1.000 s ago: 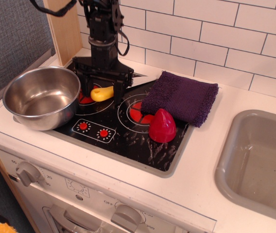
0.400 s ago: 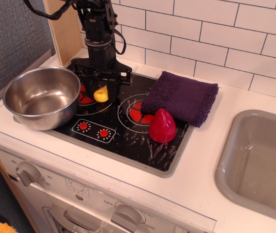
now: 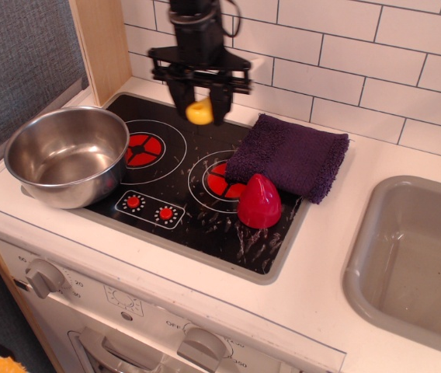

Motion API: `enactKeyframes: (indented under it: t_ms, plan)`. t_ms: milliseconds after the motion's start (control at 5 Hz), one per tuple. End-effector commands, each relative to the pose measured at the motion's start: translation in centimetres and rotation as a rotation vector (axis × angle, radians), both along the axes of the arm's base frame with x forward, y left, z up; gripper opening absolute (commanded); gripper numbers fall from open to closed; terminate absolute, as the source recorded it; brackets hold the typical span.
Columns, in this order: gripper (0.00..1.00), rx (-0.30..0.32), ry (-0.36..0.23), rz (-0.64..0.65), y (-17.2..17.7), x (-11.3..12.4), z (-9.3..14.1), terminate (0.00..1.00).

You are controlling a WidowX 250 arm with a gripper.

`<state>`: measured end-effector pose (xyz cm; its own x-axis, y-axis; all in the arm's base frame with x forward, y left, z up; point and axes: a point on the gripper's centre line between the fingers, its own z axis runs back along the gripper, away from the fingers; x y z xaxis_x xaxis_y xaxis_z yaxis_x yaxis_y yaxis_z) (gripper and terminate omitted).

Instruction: Place the knife on the napkin

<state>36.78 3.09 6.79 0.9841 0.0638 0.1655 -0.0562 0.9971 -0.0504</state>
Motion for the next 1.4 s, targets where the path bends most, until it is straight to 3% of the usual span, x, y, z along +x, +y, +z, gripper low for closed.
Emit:
enactKeyframes:
  t_ms: [0,200,400,600,800,1000,1200]
  plan:
    - [0.00,-0.013,-0.035,-0.071,-4.3,0.5,1.9,0.00]
    - [0.00,-0.025,0.014,-0.086,-5.8,0.2,0.4,0.00]
    - [1.00,-0.013,0.051,-0.070,-6.1,0.0,0.0,0.00]
    - [1.00,-0.007,0.056,-0.048,-5.9,-0.1,0.1,0.00]
    - [1.00,0.054,0.025,-0.054,-5.3,-0.9,1.9,0.00]
    - [1.00,0.168,0.062,-0.095,-3.4,-2.5,5.0,0.00]
    - [1.00,0.151,0.084,-0.149,-1.9,-3.0,4.4,0.00]
